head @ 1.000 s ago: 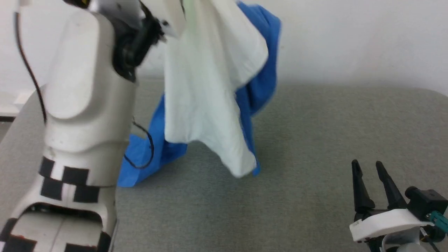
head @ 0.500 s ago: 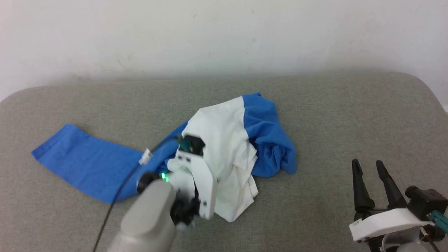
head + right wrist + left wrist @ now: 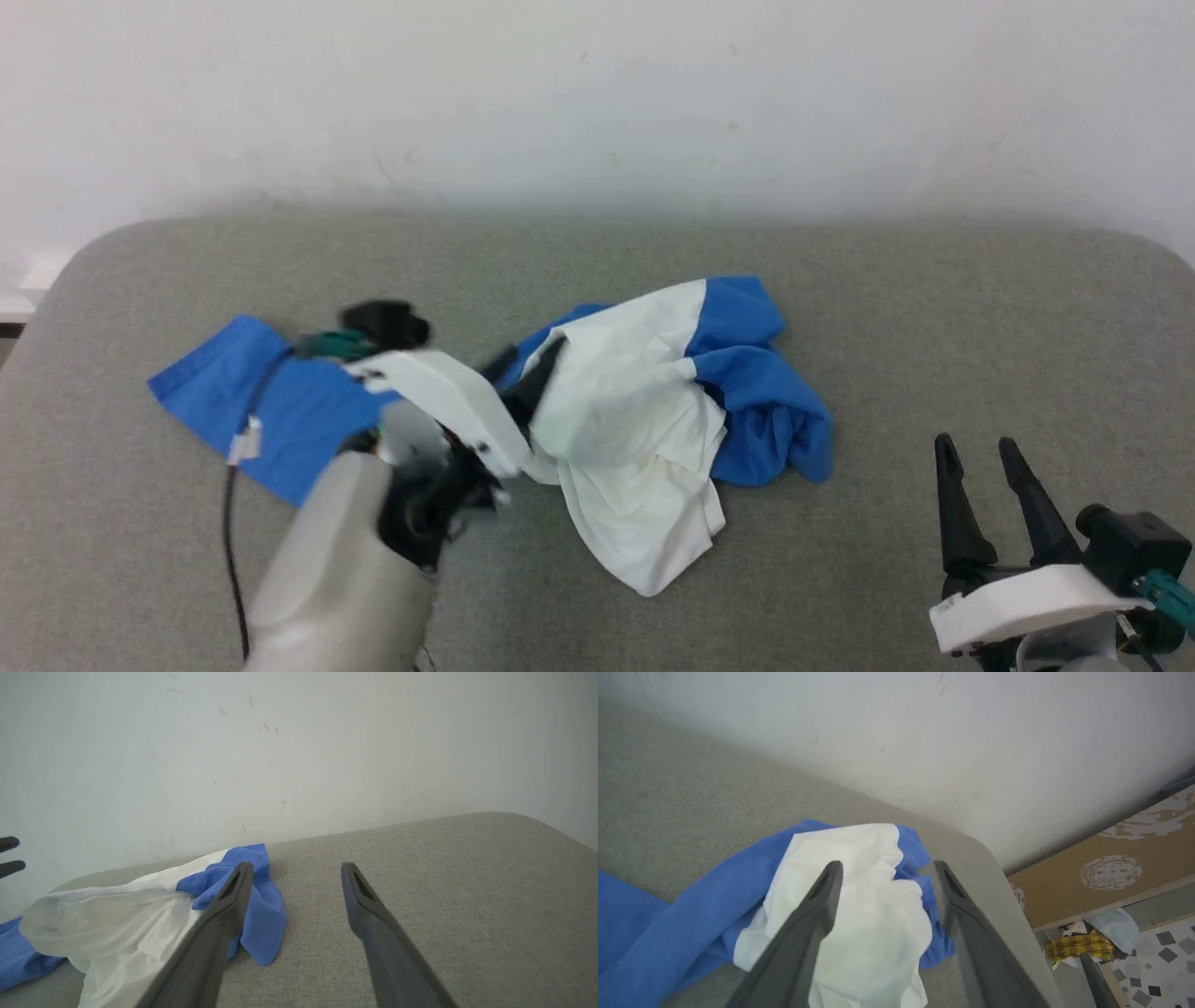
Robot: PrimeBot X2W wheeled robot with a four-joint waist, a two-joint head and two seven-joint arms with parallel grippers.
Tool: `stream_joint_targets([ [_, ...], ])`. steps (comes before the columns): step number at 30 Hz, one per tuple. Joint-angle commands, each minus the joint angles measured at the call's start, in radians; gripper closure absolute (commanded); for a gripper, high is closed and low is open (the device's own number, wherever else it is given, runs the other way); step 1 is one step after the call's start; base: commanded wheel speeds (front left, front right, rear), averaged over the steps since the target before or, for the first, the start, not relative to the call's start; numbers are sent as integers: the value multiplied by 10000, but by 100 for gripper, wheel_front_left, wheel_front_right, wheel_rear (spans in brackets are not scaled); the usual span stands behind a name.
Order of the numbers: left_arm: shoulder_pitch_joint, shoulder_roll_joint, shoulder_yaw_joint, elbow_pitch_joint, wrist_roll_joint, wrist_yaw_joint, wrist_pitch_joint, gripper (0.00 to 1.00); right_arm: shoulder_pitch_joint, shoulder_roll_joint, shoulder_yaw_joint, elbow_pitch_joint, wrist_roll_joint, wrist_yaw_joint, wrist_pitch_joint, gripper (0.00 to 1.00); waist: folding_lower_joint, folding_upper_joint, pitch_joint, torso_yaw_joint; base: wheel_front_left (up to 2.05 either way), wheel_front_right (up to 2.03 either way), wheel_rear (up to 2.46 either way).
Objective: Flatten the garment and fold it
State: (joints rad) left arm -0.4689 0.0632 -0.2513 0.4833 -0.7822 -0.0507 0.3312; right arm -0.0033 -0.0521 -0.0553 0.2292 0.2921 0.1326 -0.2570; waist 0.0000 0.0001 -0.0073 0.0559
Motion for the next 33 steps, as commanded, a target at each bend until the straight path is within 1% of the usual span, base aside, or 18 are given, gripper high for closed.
stream_joint_targets([
  [1,149,93,383,-403,-121,83,-494,0,134,19,35,6,54,-19,-47,0,0,-1,-151,156,0,0,0],
  [4,478,540,1071,-1155,148,240,-1883,0,138,19,57,32,75,-19,-47,0,0,-1,-195,203,0,0,0],
  [6,823,970,1200,-1409,817,443,-2805,0,144,19,59,35,86,-19,-47,0,0,-1,-204,226,0,0,0],
  [8,1226,1236,1326,-1539,1396,663,-3797,0,166,19,72,51,98,-19,-47,0,0,-1,-206,245,0,0,0],
  [9,1435,1360,1313,-1566,1728,778,-4246,0,172,19,89,77,95,-19,-47,0,0,-1,-196,247,0,0,0],
  [11,1853,1421,1287,-1581,2149,944,-5005,0,172,19,119,167,71,-19,-47,0,0,-1,-171,250,0,0,0],
  [15,2539,1309,1276,-1673,2702,1228,-5722,0,113,19,215,549,55,-19,-47,0,0,-1,-83,260,0,0,0],
  [18,2866,1097,1267,-1701,2876,1240,-5859,0,-140,19,312,1079,135,-19,288,0,0,-1,4,303,0,0,0],
  [19,2866,1097,1267,-1701,2876,1240,-5859,0,-140,19,312,1079,135,-19,288,0,0,-1,4,303,0,0,0],
  [21,3025,885,1371,-1665,2794,1286,-5888,0,-522,19,401,1299,130,-19,911,0,0,-1,110,331,0,0,0],
  [23,3139,724,1492,-1726,2745,1323,-5907,0,-1075,19,597,1391,-122,-19,1739,0,0,-1,185,345,0,0,0],
  [27,3249,517,1543,-1941,2820,1305,-5923,0,-2427,19,1154,1557,-1035,-19,3850,0,0,-1,443,494,0,0,0],
  [29,3242,435,1524,-2036,2873,1268,-5925,0,-3025,19,1802,1603,-1114,-19,4847,0,0,-1,576,641,0,0,0],
  [33,3145,293,1474,-2134,2917,1161,-5927,0,-3733,19,3056,2060,-1037,-19,7181,0,0,-1,861,1008,0,0,0],
])
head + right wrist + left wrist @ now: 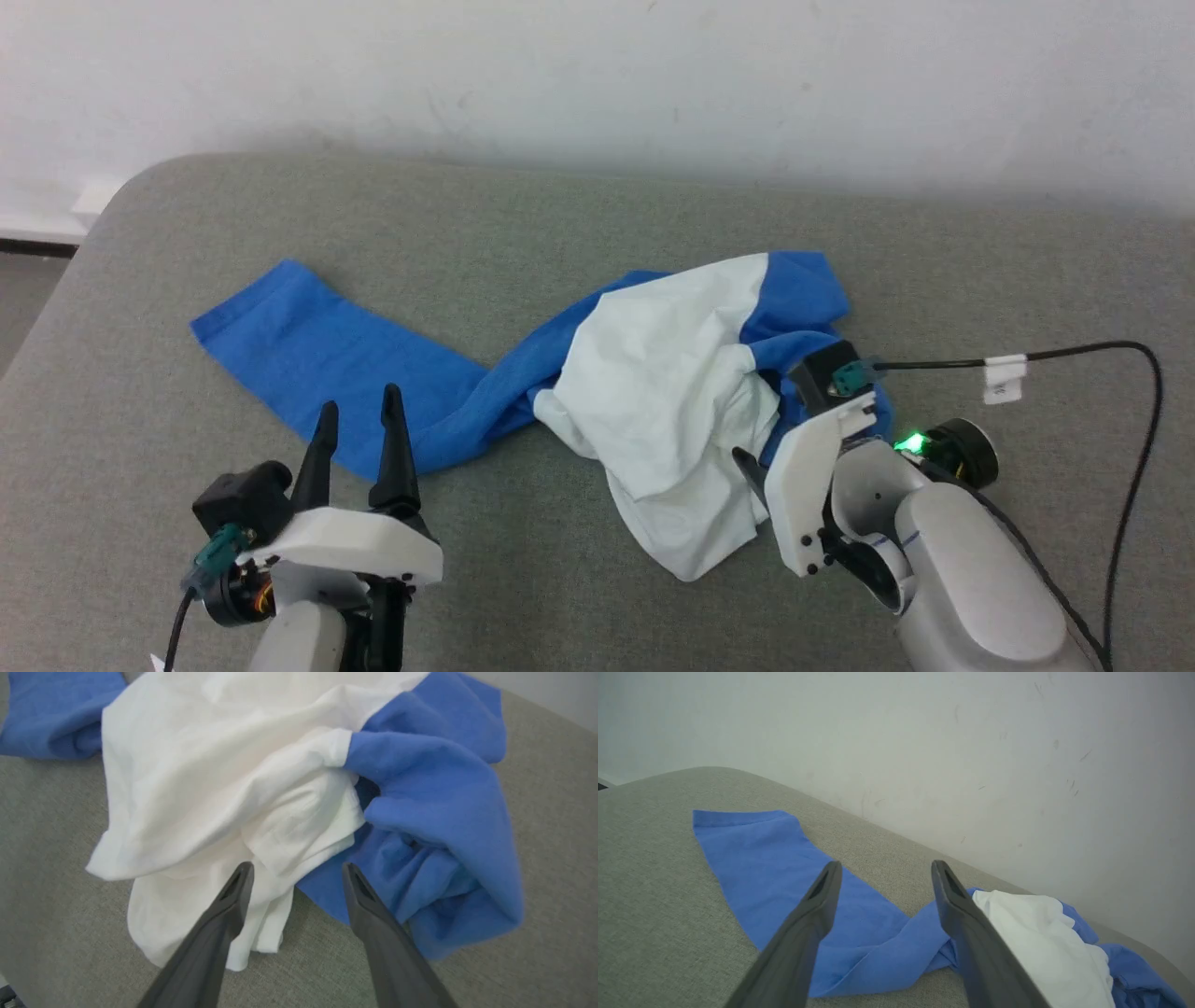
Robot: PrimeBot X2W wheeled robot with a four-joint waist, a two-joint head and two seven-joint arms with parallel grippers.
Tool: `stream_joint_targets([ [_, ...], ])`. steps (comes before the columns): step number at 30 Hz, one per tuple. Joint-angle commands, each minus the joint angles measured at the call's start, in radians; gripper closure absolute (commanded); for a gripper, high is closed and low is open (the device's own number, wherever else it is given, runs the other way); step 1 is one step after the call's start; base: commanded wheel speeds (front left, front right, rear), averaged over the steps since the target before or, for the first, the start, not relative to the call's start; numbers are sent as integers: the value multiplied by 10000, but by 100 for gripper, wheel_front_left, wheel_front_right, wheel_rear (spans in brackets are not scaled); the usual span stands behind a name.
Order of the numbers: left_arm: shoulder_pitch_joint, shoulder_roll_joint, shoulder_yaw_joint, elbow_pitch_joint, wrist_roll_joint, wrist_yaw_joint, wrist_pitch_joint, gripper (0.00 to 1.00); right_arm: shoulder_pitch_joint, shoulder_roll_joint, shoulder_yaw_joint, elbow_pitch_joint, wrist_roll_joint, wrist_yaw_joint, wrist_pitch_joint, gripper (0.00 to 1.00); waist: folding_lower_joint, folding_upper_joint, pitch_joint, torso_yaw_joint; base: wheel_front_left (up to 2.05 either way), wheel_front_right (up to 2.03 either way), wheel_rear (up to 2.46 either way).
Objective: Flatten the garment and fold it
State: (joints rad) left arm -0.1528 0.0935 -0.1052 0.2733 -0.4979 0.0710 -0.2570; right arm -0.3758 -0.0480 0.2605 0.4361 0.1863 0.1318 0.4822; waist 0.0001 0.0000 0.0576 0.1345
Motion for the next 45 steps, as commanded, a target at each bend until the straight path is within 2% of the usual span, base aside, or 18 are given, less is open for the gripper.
stream_joint_targets([
  [1,-48,-44,8,-35,62,-73,-45,0,-170,-22,106,87,-78,-11,204,0,-1,0,308,312,0,0,0],
  [6,-223,-164,-110,102,55,-207,-46,0,-731,-22,722,719,-678,-11,1352,0,-1,0,689,659,0,0,0],
  [9,-280,-222,-159,224,31,-273,-46,0,-772,-22,1156,1081,-634,-11,1757,0,-1,0,776,761,0,0,0],
  [10,-286,-239,-163,262,15,-283,-46,0,-768,-22,1253,1138,-561,-11,1791,45,-1,0,784,774,0,0,0],
  [11,-292,-253,-159,288,6,-291,-46,0,-763,-22,1311,1133,-432,-11,1694,75,-1,0,787,775,0,0,0],
  [12,-289,-265,-134,304,0,-289,-46,0,-760,-22,1347,1122,-327,-11,1560,100,-1,0,779,746,0,0,0],
  [17,-230,-297,12,335,24,-288,-46,0,-584,-22,902,593,119,-11,477,100,-1,0,577,437,0,0,0],
  [22,-91,-264,111,343,173,-283,-47,0,674,-268,57,-1212,196,-11,359,100,-1,0,256,-36,0,0,0],
  [25,-50,-260,35,374,285,-298,-47,0,2106,-480,-846,-2726,-108,-11,1139,100,-1,0,137,-253,0,0,0],
  [29,-28,-275,-86,442,350,-291,-47,0,4149,-418,-1685,-4387,-361,-11,2633,100,-1,0,87,-507,0,0,0],
  [34,-54,-280,-228,604,307,-310,-5,0,5903,-345,-1831,-5040,-103,-11,4749,100,-1,0,81,-703,0,0,0],
  [36,-59,-257,-241,666,298,-300,23,0,6077,-272,-2036,-5336,99,-11,5165,100,-1,0,56,-778,0,0,0],
  [37,-49,-245,-238,685,288,-292,32,0,6066,-239,-2162,-5508,140,-11,5183,90,-1,0,37,-812,0,0,0],
  [38,-38,-227,-245,705,287,-284,56,0,6008,-190,-2323,-5682,273,-11,5097,42,-1,0,20,-838,0,0,0],
  [39,-30,-212,-252,718,282,-276,82,0,5893,-149,-2521,-5865,364,-11,4892,0,-1,0,9,-853,0,0,0],
  [45,-397,-20,-432,726,335,-394,425,0,4479,-29,-4520,-6408,1491,-11,2178,0,-1,0,12,-841,0,0,0],
])
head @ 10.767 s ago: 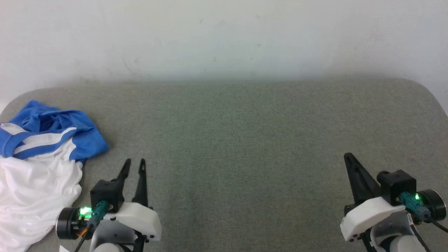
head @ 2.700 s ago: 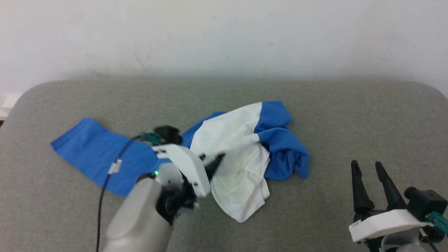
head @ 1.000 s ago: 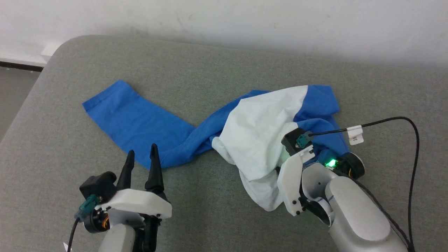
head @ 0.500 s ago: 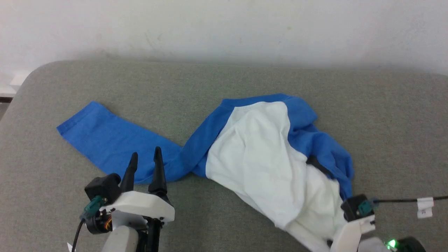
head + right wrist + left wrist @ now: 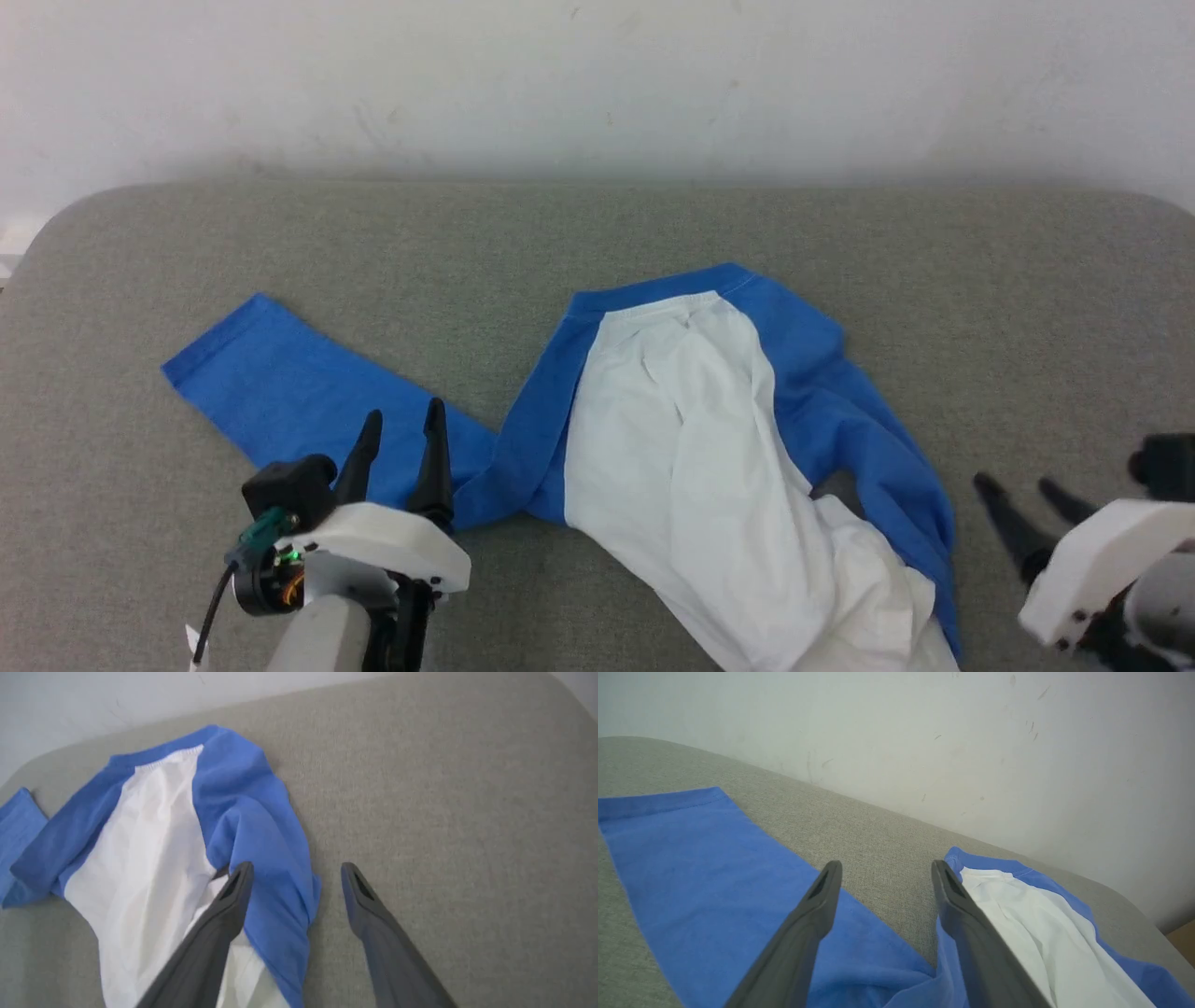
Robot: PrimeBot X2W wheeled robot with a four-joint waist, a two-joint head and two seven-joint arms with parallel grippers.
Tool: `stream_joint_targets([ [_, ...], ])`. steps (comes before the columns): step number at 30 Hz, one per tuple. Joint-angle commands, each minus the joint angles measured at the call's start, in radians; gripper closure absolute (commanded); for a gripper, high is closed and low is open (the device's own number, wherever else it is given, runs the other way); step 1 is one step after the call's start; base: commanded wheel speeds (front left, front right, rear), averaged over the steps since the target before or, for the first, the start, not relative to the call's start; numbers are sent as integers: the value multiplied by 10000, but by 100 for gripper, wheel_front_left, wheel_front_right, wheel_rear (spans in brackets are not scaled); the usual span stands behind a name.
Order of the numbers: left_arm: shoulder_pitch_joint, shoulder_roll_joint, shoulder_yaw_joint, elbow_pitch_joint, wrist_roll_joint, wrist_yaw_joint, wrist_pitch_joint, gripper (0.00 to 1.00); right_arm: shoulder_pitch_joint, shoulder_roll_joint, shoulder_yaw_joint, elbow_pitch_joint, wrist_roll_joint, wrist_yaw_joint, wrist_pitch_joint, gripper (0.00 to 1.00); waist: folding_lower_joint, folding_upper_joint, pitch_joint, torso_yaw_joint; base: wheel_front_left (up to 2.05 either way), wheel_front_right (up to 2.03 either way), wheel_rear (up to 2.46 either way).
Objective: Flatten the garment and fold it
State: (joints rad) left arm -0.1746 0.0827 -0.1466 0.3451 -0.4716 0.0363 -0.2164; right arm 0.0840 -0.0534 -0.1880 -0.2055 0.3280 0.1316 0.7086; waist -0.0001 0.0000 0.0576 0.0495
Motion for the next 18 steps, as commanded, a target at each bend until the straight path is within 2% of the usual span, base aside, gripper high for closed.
stream_joint_targets([
  [1,-329,128,-58,-15,90,-66,128,0,-368,26,-325,76,228,-9,-551,0,1,0,31,12,0,0,0],
  [4,-859,281,-297,-32,174,-155,777,0,-1004,28,-969,481,456,-9,-1616,0,1,0,138,-3,0,0,0],
  [7,-1508,488,-889,166,360,-402,2165,0,-1388,29,-1256,971,439,-9,-2190,0,1,0,280,5,0,0,0],
  [11,-2625,585,-1573,601,446,-673,4324,0,-1551,30,-1206,1522,450,-9,-2427,0,1,0,560,76,0,0,0],
  [18,-4523,710,-2179,2192,679,-618,7177,0,-1941,31,-623,1931,580,-9,-2651,0,1,0,1192,-255,0,0,0],
])
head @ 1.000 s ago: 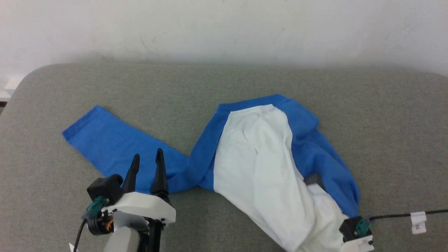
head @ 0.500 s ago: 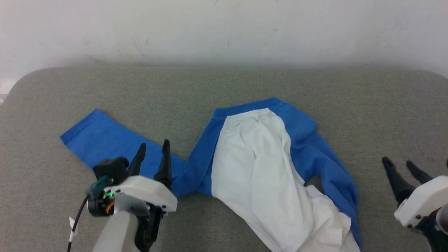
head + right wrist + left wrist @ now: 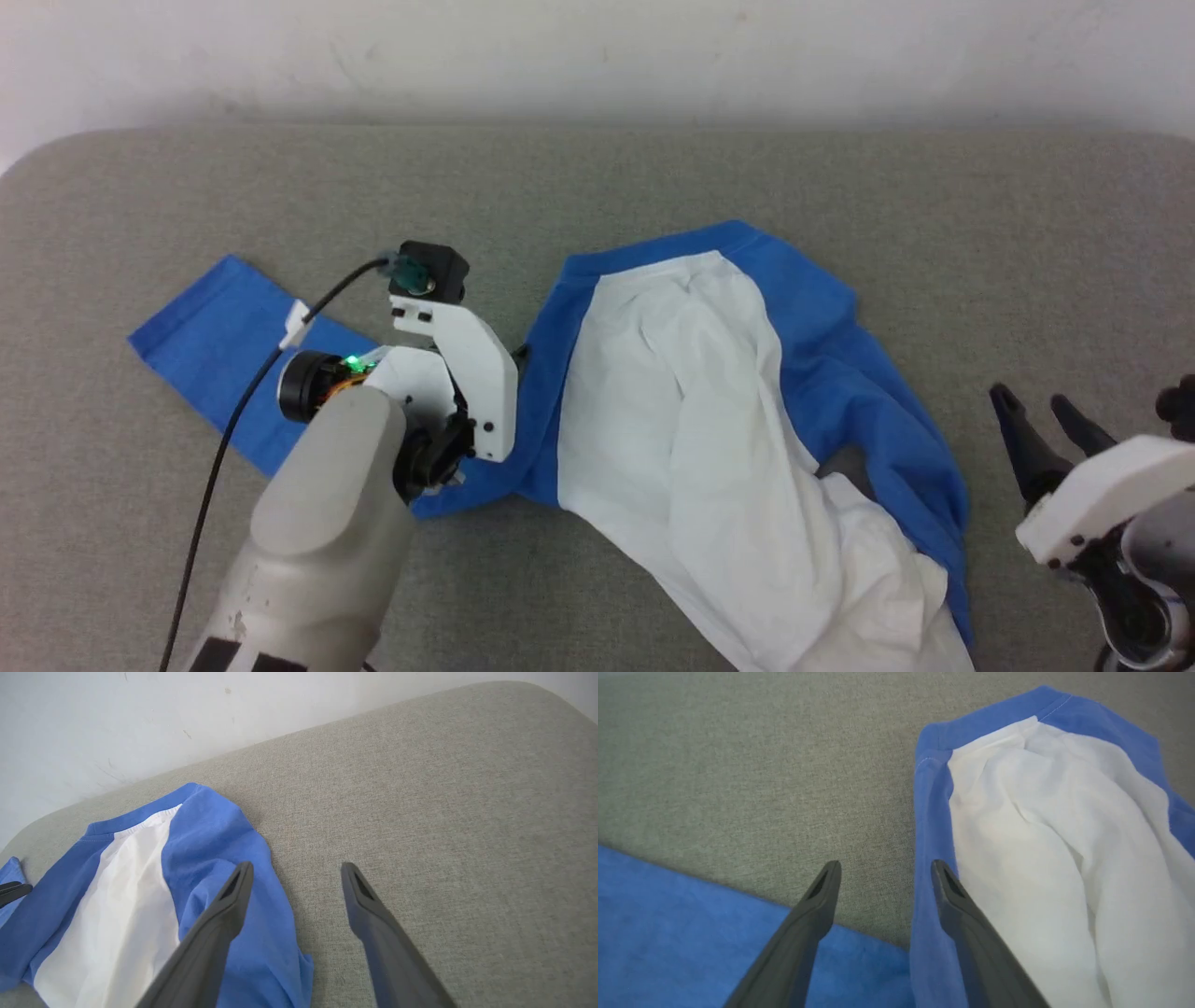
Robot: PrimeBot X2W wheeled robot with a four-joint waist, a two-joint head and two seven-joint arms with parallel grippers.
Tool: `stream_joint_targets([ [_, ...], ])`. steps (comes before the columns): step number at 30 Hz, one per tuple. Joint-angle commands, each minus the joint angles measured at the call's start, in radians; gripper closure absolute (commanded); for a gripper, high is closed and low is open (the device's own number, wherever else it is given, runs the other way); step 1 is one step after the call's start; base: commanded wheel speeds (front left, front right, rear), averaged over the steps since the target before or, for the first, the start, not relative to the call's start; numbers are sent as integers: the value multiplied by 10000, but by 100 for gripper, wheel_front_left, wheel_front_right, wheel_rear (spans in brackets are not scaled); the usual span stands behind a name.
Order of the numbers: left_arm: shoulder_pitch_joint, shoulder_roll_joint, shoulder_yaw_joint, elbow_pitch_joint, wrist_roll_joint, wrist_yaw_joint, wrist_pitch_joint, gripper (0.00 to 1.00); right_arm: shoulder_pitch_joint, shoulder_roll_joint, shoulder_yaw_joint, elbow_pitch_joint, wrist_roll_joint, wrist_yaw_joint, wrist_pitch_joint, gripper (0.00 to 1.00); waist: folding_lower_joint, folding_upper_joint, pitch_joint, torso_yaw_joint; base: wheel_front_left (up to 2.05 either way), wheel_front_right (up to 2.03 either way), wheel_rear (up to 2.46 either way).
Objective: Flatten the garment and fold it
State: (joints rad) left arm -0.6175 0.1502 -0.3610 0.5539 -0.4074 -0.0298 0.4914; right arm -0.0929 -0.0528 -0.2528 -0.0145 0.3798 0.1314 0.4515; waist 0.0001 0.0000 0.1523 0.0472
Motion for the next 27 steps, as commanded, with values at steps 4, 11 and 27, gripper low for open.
stream_joint_targets([
  [4,-417,-40,-143,666,-102,53,1002,0,-289,25,-16,133,-121,-7,-240,0,-1,0,421,-449,0,0,0],
  [11,-351,-126,-58,750,-330,-32,680,100,-184,25,-321,254,-156,-7,-411,0,-1,0,461,-418,0,0,0],
  [27,368,-469,192,-1255,-776,52,-1171,100,-3843,-1010,2295,1674,-2654,-7,1807,0,-1,0,1251,759,0,0,0],
])
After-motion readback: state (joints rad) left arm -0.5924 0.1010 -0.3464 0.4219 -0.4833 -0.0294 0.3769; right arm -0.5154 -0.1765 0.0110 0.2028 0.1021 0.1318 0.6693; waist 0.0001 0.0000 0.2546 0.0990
